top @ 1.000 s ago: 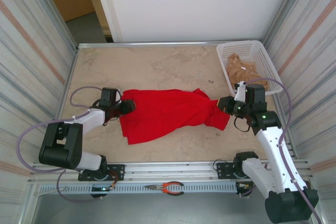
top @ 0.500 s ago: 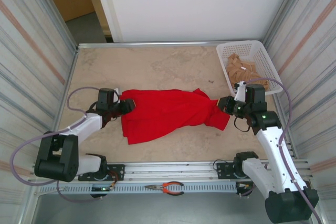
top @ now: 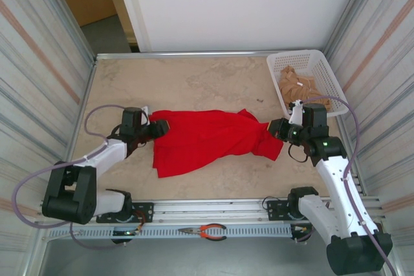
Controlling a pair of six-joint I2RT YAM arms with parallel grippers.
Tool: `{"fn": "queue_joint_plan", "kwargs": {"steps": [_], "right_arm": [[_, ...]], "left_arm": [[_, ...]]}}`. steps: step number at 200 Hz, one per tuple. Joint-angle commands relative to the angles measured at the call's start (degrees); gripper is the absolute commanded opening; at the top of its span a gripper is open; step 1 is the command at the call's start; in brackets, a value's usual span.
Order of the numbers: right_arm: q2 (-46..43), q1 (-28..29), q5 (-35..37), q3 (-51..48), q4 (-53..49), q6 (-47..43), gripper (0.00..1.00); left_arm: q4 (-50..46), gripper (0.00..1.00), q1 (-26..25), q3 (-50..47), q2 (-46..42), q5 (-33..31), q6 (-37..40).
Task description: Fold the inside-out t-shirt
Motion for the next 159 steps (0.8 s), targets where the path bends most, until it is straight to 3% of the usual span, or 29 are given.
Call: {"fn": "queue_joint_plan", "kwargs": {"steps": [1, 48, 87, 125, 159], "right_arm": [[0.1, -0.5, -0.1, -0.1, 1.6, -0.2, 0.0], [0.1, -0.5, -0.3, 0.3, 1.7, -0.1, 0.0], [0.6, -0.5, -0.5, 0.2, 2.1, 0.2, 0.0], [1.1, -0.6, -0.8, 0.2, 2.4, 0.2, 0.0], [0.9, -0.5, -0.8, 0.3, 2.4, 0.3, 0.0]], "left_arm": [[2.1, 0.52, -0.6, -3.0, -1.0, 0.2, -1.0], [1.7, 0.51, -0.9, -8.0, -1.0, -3.2, -2.9], [2.1, 0.49, -4.5, -10.5, -4.0, -5.4, -2.9], [2.9, 0.48, -4.7, -9.6, -6.0, -6.1, -1.0], [3.3, 0.37, -3.9, -7.3, -5.3, -6.4, 0.2]]}}
